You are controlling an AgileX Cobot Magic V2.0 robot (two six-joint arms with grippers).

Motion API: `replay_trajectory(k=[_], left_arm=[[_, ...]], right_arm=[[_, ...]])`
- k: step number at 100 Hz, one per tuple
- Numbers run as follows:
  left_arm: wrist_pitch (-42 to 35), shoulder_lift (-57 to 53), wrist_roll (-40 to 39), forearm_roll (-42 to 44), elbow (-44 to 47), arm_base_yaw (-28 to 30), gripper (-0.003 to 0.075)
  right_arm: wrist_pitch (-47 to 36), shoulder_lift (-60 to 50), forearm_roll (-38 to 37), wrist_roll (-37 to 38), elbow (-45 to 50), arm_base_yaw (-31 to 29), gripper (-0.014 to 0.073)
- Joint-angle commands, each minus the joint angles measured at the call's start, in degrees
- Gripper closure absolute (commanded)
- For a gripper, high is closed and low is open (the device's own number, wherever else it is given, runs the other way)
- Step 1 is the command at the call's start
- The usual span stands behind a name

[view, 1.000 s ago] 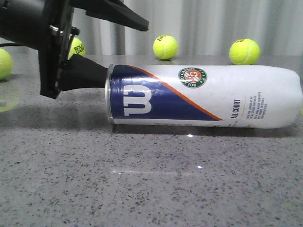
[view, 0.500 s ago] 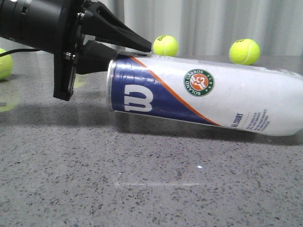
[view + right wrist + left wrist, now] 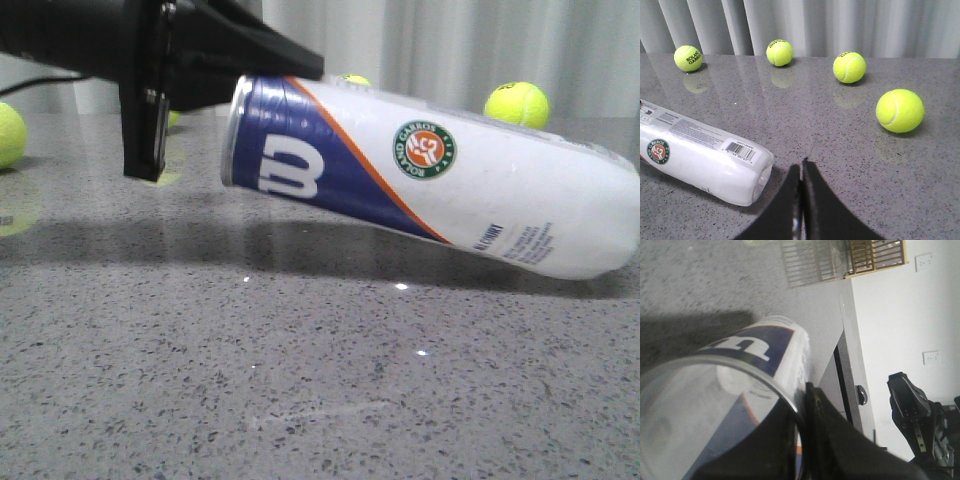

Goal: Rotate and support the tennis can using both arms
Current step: 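Lift the can with the left gripper and swing it upright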

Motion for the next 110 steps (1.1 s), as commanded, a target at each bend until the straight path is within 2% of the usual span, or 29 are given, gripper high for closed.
replay_trajectory(k=[1,21,35,48,75,96,110], left_arm=[[5.3,-4.93,1.43,-3.26,-2.7,-0.41,0.0741],[5.3,-11.39,1.43,-0.85,-7.7,-0.41,0.0741],[3.21,-15.94,-1.6,5.31,-12.81,-0.41,0.0741],[1.36,-19.21,-8.13,16.65,-18.1,-0.41,0.0741],[2.25,-21.48,-22.21,41.46,-27.13,-0.54,0.0741],[4.02,-21.37,-30.37,55.41,-29.39,-0.65,0.0741],[5.1,-21.0,-33.54,62.53,-30.14,-3.24,0.0741]], right_arm=[[-4.71,0.64,-1.58,0.05,-1.28,-0.3,0.065],[-4.71,0.64,-1.58,0.05,-1.28,-0.3,0.065],[-4.71,0.64,-1.58,0.05,-1.28,-0.3,0.065],[-4.71,0.64,-1.58,0.05,-1.28,-0.3,0.065],[-4.71,0.64,-1.58,0.05,-1.28,-0.3,0.065],[-4.71,0.64,-1.58,0.05,-1.28,-0.3,0.065],[-4.71,0.64,-1.58,0.05,-1.28,-0.3,0.065]])
